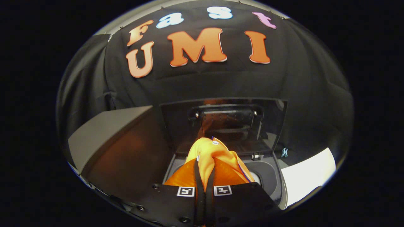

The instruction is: Put the clothes into the washing machine and then close the washing machine lid.

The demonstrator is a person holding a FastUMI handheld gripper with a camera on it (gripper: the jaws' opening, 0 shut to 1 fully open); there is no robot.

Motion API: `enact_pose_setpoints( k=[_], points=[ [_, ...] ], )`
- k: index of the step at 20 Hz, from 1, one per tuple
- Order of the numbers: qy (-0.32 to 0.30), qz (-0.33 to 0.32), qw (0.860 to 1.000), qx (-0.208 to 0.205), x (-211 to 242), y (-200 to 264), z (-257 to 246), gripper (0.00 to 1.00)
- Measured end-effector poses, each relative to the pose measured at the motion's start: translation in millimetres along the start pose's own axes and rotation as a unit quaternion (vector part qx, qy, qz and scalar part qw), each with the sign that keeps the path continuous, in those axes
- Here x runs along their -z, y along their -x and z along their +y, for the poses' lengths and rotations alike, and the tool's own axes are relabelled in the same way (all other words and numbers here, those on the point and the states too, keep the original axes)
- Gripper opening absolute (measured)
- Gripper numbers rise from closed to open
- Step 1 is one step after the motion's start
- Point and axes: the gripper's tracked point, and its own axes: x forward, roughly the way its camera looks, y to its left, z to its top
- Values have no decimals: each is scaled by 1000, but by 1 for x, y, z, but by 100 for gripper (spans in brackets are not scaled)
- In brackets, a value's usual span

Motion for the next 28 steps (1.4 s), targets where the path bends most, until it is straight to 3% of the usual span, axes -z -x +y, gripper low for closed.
enact_pose_setpoints(
  k=[7,11,13,18,23,28],
  points=[
    [-9,122,992,34,102,-73,-35,8],
    [-23,132,990,46,110,-76,-39,11],
    [-27,138,989,47,114,-73,-40,26],
    [-42,166,984,46,135,-62,-38,97],
    [-61,143,986,55,117,-44,-36,99],
    [-56,13,998,38,-7,-5,-18,99]
  ],
)
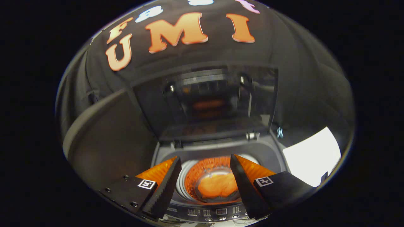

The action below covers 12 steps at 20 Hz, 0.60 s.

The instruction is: Put the clothes into the washing machine and then close the washing machine lid.

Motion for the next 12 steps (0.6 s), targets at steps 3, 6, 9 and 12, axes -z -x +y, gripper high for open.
enact_pose_setpoints(
  k=[3,6,9,12],
  points=[
    [7,-57,998,-16,-81,17,19,98],
    [11,-82,996,-18,-134,2,23,98],
    [15,-87,996,-10,-173,-32,21,98],
    [26,-83,996,-1,-194,-69,16,98]
  ],
)
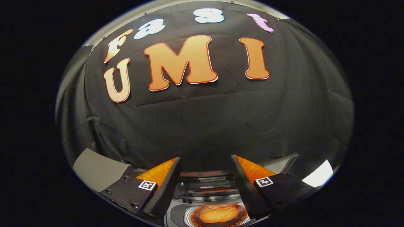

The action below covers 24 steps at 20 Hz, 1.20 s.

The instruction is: Put the clothes into the washing machine and then close the washing machine lid.

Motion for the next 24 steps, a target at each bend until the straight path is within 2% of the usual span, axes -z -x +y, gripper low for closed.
enact_pose_setpoints(
  k=[3,7,11,15,24],
  points=[
    [27,14,999,19,3,-28,-12,99],
    [31,36,998,33,24,-53,-21,99],
    [35,7,999,29,21,-53,-20,99],
    [34,11,999,29,27,-39,-22,99],
    [39,-29,998,30,53,26,-20,99]
  ],
)
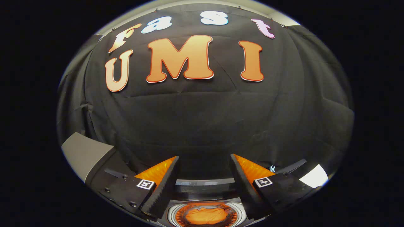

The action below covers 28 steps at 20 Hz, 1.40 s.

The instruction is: Put the clothes into the washing machine and then close the washing machine lid.

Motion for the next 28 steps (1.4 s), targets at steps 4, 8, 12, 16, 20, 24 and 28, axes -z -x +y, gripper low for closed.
enact_pose_setpoints(
  k=[4,8,12,16,20,24,28],
  points=[
    [1,-6,1000,-1,15,25,1,99],
    [0,-6,1000,-2,27,41,1,99],
    [-1,-2,1000,0,44,57,2,99],
    [3,28,1000,0,83,75,1,99],
    [7,62,998,-1,134,94,2,99],
    [-16,88,996,4,162,104,1,99],
    [-35,90,995,12,163,104,-4,99]
  ],
)
